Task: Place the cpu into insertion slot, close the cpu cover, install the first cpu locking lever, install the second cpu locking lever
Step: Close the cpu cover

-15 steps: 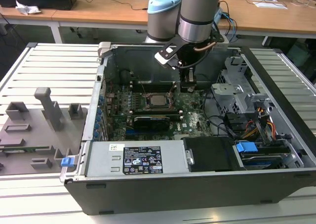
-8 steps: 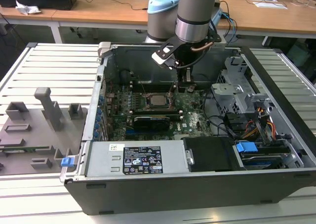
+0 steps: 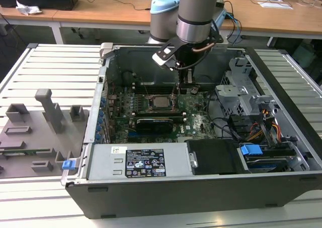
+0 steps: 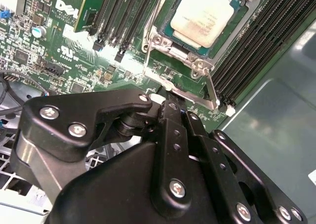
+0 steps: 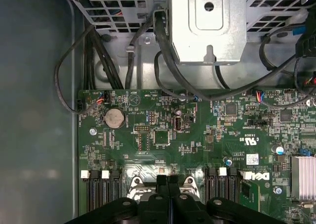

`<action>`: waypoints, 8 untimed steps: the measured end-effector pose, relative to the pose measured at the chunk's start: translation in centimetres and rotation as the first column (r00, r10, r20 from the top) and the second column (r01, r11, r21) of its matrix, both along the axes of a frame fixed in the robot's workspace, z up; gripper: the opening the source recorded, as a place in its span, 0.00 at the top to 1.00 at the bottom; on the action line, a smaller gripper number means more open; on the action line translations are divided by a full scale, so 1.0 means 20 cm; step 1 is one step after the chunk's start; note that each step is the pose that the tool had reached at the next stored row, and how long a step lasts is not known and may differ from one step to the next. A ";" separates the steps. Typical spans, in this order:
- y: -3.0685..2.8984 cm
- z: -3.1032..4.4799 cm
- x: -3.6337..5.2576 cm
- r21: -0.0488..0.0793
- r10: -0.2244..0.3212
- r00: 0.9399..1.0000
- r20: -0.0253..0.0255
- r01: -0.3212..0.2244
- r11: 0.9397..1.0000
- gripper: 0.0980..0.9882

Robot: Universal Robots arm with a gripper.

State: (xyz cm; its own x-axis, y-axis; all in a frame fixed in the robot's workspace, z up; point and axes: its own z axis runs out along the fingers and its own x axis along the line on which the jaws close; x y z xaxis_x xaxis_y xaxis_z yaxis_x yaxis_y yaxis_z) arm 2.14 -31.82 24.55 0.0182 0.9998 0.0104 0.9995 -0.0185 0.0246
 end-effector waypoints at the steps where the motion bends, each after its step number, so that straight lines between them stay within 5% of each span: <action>1: 0.000 0.000 -0.002 0.000 0.000 1.000 0.000 0.000 1.000 0.99; 8: 0.000 0.000 -0.021 0.000 0.000 1.000 0.000 0.000 1.000 0.99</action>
State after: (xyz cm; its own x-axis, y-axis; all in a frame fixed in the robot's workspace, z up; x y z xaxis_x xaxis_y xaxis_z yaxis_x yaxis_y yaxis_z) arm 1.72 -31.82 24.54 0.0183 0.9998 0.0104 0.9995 -0.0185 0.0246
